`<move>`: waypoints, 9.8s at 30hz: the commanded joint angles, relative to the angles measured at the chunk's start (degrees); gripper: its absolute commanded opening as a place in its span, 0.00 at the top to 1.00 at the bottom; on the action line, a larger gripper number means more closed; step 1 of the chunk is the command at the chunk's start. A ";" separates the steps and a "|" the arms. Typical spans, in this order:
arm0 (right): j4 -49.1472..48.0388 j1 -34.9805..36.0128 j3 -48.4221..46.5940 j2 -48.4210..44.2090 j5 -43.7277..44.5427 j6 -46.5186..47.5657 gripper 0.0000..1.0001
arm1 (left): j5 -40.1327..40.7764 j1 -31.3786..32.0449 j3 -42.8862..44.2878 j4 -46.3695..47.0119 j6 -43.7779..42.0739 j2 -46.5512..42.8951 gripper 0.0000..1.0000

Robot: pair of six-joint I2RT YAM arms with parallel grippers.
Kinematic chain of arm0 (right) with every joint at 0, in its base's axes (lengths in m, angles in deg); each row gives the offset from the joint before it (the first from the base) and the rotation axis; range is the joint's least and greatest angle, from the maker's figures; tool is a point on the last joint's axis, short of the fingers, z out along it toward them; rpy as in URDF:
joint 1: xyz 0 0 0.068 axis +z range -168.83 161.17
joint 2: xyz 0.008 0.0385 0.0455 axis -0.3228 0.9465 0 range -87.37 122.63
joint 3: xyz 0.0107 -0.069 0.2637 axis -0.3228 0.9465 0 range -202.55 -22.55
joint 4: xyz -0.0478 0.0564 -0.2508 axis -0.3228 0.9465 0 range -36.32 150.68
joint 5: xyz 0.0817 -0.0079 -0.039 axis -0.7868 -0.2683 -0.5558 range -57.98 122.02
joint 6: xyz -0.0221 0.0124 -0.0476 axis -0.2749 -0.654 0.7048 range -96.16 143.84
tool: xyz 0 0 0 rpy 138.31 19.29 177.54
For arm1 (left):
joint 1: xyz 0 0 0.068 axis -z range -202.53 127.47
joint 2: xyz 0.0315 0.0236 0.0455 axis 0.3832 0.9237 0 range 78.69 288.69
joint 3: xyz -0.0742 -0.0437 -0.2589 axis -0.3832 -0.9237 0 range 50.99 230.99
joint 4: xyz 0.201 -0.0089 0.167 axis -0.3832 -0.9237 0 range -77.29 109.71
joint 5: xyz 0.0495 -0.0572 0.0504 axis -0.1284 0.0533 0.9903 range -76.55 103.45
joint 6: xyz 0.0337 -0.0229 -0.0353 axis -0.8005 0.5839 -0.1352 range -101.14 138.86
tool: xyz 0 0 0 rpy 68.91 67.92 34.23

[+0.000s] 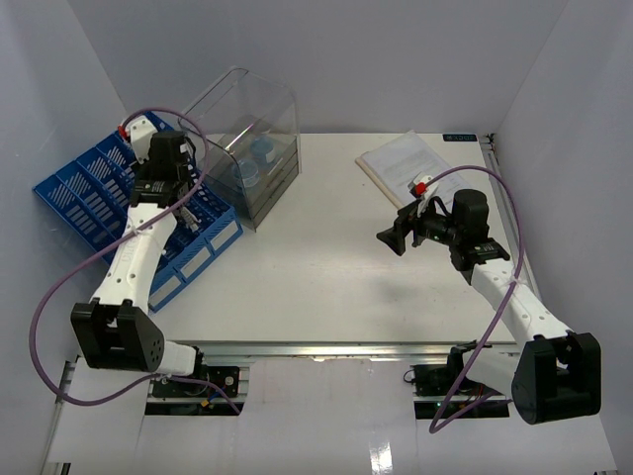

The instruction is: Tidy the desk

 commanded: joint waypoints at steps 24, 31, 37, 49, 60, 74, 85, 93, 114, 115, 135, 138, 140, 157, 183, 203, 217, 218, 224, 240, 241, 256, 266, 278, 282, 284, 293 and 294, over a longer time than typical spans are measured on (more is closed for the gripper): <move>1.96 -1.27 0.19 -0.59 -5.16 7.70 0.07 | -11.05 -1.27 -24.84 33.58 -4.27 -13.01 0.02; 5.76 -1.18 -1.67 1.96 2.80 11.52 0.07 | -21.22 -1.27 -20.75 27.10 -4.92 -16.93 0.02; 6.74 -1.18 -2.38 4.32 4.44 12.43 0.06 | -23.47 -1.27 -21.28 25.64 -9.73 -16.70 0.03; 6.34 -1.25 -2.22 4.66 4.60 12.23 0.06 | -19.96 -1.27 -13.12 17.72 -8.59 -4.41 0.53; 5.99 -1.23 -2.25 4.92 3.28 11.72 0.06 | -15.73 -1.14 -12.26 22.76 -15.74 -8.63 1.00; 5.92 -1.27 -1.85 5.31 2.81 11.75 0.06 | -10.20 -0.65 -27.84 47.11 -20.32 -13.63 1.00; 5.99 -1.22 -1.32 4.87 2.88 11.94 0.06 | -13.82 -0.65 -32.66 46.59 -13.62 -11.46 0.42; 6.19 -1.18 -1.40 4.69 2.55 11.59 0.06 | -14.90 -0.65 -29.69 43.01 -11.93 -10.81 0.45; 16.61 -1.19 -27.94 37.16 33.88 26.08 0.09 | -66.08 -0.65 -27.65 13.25 5.42 -38.57 0.02; 16.78 -1.18 -28.94 39.35 34.58 26.96 0.08 | -66.99 -0.65 -29.53 12.95 6.85 -40.28 0.02; 22.27 -1.27 -31.15 47.22 35.51 28.40 0.92 | -71.81 -0.57 -52.56 17.18 34.53 -52.15 0.02; 22.33 -1.70 -28.04 43.67 30.21 27.34 0.92 | -72.24 -0.35 -52.39 20.57 37.06 -49.05 0.02; 22.48 -2.00 -25.54 39.18 25.64 26.42 0.92 | -71.67 0.67 -51.93 22.61 38.49 -47.23 0.02; 32.57 -0.92 -11.09 11.60 0.38 23.10 0.92 | -46.51 31.94 -34.71 42.79 45.39 -2.81 0.02; 42.35 -0.48 -5.80 -1.63 -9.54 36.23 0.43 | -42.63 38.00 -13.72 40.61 36.43 20.16 1.00; 19.18 -3.43 -4.29 -0.91 -4.55 20.67 0.10 | -5.48 47.86 -18.49 25.94 -12.53 -30.06 1.00; 15.09 -3.55 -0.74 2.39 -1.73 20.23 0.10 | 28.18 47.84 7.71 47.86 -60.73 -24.73 1.00; 15.01 -3.55 -0.70 2.43 -1.73 20.11 0.10 | 29.58 47.80 7.65 55.65 -69.60 -23.86 1.00; 14.81 -3.55 -0.79 2.87 -2.40 19.20 0.10 | 31.77 47.21 5.61 93.21 -106.28 -17.27 1.00; 14.91 -3.86 0.55 0.89 -1.64 20.10 0.10 | 20.26 24.13 16.56 20.52 -45.48 -8.68 1.00; 14.87 -3.90 0.64 0.80 -1.64 20.27 0.10 | 19.38 23.26 16.65 18.97 -44.17 -8.11 1.00; 14.99 -4.91 0.74 1.23 -2.34 20.95 0.10 | -3.41 3.92 4.89 5.40 -14.49 -10.88 1.00; 15.02 -5.29 1.07 0.97 -2.58 21.17 0.10 | -8.10 1.35 -11.50 19.21 -12.11 -18.75 1.00; 15.04 -5.59 1.46 0.69 -3.85 21.17 0.10 | -6.58 1.19 -17.80 37.07 -23.53 -21.73 1.00; 15.06 -5.66 1.53 0.69 -3.92 21.17 0.10 | -5.71 1.18 -17.95 40.44 -26.97 -20.82 1.00; 15.12 -5.68 1.53 0.59 -3.94 21.16 0.10 | -5.48 1.11 -18.88 40.62 -27.25 -20.51 1.00; 15.25 -5.96 1.62 0.23 -4.10 21.08 0.10 | -5.54 1.10 -27.82 39.65 -21.47 -23.93 1.00; 15.33 -6.01 1.62 0.16 -4.12 21.08 0.10 | -5.54 1.10 -28.47 39.48 -21.34 -24.31 1.00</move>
